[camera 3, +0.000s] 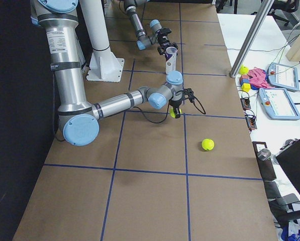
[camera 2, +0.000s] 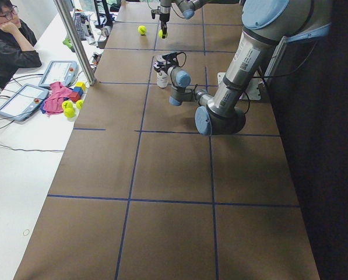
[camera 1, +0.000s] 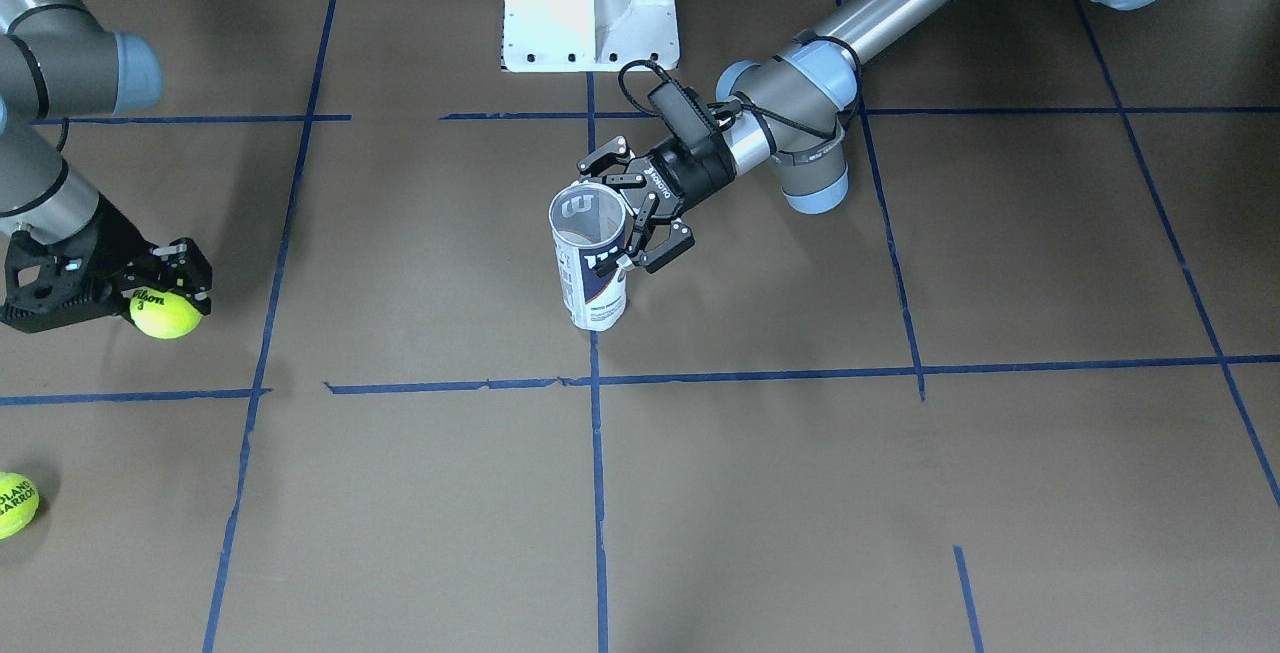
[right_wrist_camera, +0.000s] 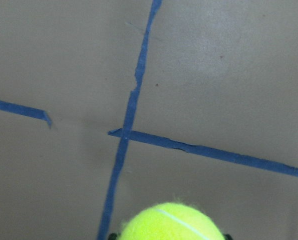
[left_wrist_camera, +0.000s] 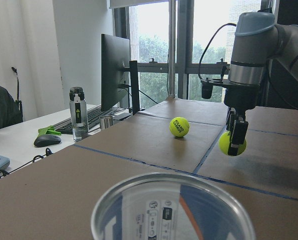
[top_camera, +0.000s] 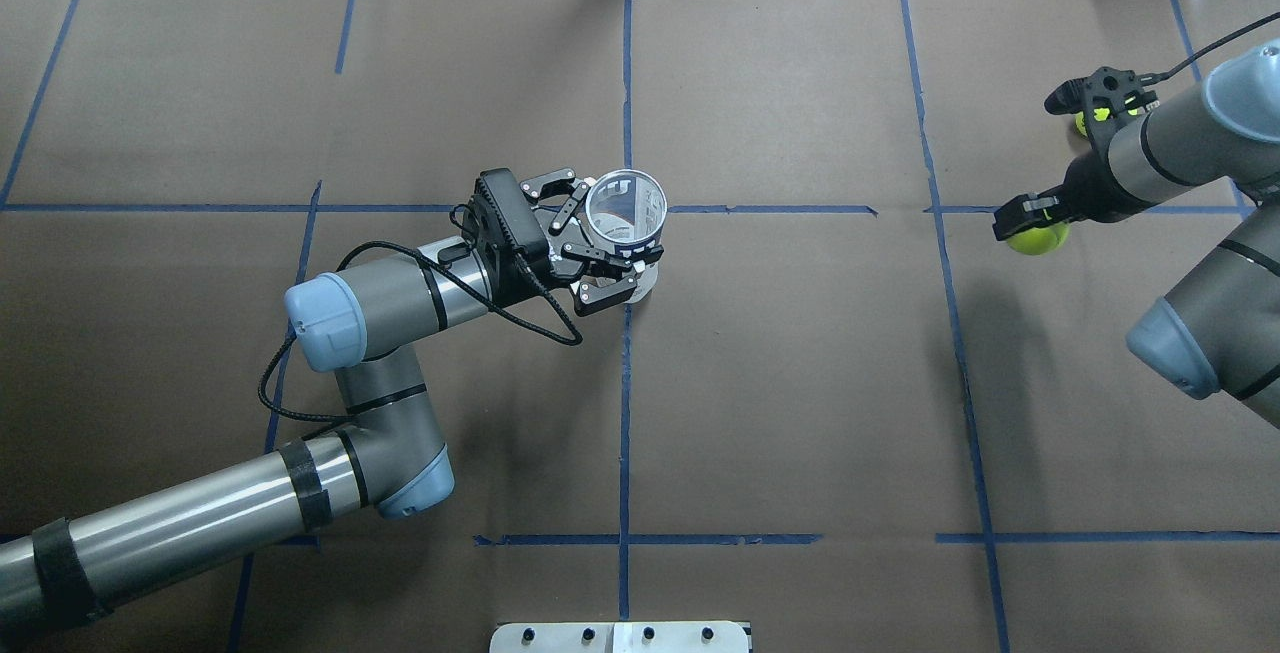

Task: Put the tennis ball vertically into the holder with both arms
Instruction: 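Carry the ball with the right gripper above the tube's open top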

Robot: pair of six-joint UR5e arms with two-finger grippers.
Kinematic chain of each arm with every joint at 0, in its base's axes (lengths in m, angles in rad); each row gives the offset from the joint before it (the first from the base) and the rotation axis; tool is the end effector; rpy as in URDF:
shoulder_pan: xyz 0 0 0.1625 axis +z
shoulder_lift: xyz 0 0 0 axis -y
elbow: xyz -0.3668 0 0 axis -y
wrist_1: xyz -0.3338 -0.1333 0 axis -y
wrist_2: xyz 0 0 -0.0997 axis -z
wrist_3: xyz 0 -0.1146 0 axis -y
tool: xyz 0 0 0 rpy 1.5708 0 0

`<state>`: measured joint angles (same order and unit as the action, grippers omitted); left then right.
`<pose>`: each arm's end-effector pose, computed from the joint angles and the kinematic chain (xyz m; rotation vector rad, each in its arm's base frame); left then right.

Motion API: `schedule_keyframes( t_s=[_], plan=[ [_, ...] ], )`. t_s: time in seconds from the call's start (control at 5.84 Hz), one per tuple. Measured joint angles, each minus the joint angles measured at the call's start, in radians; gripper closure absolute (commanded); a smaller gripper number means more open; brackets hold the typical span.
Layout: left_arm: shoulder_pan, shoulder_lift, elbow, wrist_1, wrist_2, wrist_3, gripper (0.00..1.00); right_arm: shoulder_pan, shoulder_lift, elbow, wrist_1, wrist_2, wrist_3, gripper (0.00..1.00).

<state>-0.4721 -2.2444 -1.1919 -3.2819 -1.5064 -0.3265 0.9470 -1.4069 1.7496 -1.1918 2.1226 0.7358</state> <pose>0.4792 -0.4027 0.2136 1.5637 1.2960 0.4272 -0.2405 -0.4596 0.4196 0.2149 -0.8509 -0.0943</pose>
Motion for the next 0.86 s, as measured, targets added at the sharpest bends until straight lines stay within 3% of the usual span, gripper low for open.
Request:
schedule_keyframes(
  t_s=[0.51, 0.86],
  plan=[
    [0.000, 0.000, 0.000, 0.001, 0.000, 0.000, 0.16, -0.087, 0.239, 0.178, -0.352, 0.008, 0.271, 0.94],
    [0.001, 0.000, 0.000, 0.001, 0.000, 0.001, 0.16, -0.147, 0.407, 0.207, -0.509, 0.000, 0.449, 0.96]
  ],
)
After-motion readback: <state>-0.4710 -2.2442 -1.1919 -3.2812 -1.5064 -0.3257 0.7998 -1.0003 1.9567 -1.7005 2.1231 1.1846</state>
